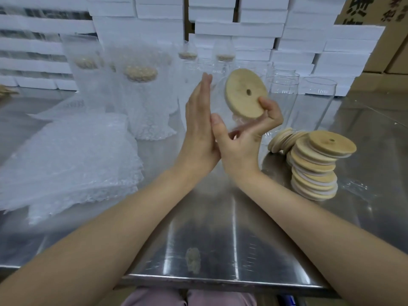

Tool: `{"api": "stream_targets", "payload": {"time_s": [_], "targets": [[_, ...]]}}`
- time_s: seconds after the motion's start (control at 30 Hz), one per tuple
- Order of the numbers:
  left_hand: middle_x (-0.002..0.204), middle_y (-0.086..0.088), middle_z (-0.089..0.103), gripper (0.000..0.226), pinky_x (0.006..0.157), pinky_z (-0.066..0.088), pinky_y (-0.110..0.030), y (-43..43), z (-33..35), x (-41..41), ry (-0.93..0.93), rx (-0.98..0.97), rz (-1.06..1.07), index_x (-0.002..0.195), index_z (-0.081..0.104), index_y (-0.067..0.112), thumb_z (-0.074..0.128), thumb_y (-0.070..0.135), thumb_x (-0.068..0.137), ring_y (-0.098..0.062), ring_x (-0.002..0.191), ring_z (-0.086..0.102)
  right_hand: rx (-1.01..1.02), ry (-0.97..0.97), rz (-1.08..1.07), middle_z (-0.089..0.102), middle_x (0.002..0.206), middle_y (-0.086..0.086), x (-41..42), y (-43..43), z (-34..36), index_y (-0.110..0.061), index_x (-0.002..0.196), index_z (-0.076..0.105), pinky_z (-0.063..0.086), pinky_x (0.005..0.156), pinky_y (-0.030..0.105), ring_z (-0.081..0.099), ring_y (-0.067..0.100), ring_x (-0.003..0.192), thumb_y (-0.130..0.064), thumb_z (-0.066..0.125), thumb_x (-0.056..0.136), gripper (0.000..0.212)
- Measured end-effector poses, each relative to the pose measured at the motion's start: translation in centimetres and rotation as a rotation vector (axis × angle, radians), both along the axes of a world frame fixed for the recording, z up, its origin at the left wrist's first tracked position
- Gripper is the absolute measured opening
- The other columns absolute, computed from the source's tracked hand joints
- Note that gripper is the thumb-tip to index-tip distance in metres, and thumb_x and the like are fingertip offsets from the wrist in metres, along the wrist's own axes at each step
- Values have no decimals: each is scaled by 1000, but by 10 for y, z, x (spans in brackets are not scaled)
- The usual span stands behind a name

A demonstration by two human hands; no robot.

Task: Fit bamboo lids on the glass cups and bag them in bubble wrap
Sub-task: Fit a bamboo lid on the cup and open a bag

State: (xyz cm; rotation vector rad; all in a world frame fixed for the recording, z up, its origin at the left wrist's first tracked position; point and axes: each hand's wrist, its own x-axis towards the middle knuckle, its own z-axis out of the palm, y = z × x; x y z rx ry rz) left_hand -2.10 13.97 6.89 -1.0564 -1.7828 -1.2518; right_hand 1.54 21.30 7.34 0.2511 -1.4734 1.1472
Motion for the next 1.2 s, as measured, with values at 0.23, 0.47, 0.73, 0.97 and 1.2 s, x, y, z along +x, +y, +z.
{"api": "stream_targets", "payload": {"time_s": [0.23,0.47,0.73,0.97,1.2], "targets": [[160,-13,-1,117,121,14,-30,-15,9,-18,-52,-211,-191,149,-11,0,77,33,80,-19,149,9,-157,-109,25,25,137,20,-3,16,3,-17,115,21,48,96,57,55,43,116,-17,70,78,61],[151,-9,32,111,117,13,-43,-27,-8,-40,-13,-485,192,152,10,13,82,33,69,-19,136,29,-143,-94,192,29,132,17,-1,10,-1,-13,111,23,42,102,60,48,44,122,-29,68,72,62],[153,-3,31,106,112,27,-19,-8,-8,-18,-219,-117,-75,141,-6,48,74,50,71,-12,139,34,80,-10,56,37,120,-7,-4,9,-5,-19,109,30,36,96,11,43,-10,115,-25,68,71,54],[145,2,36,103,107,42,-42,-9,-3,-9,-328,113,-149,134,11,57,83,49,60,-14,132,44,226,-77,-11,47,127,21,-7,19,-1,8,107,47,41,99,28,48,20,120,-29,64,78,51],[130,5,45,96,96,47,-23,-13,9,-7,-349,289,-195,136,21,25,85,29,65,-7,117,55,404,90,-147,43,137,18,-6,22,-1,-11,121,45,34,105,45,41,25,130,-24,45,89,34]]}}
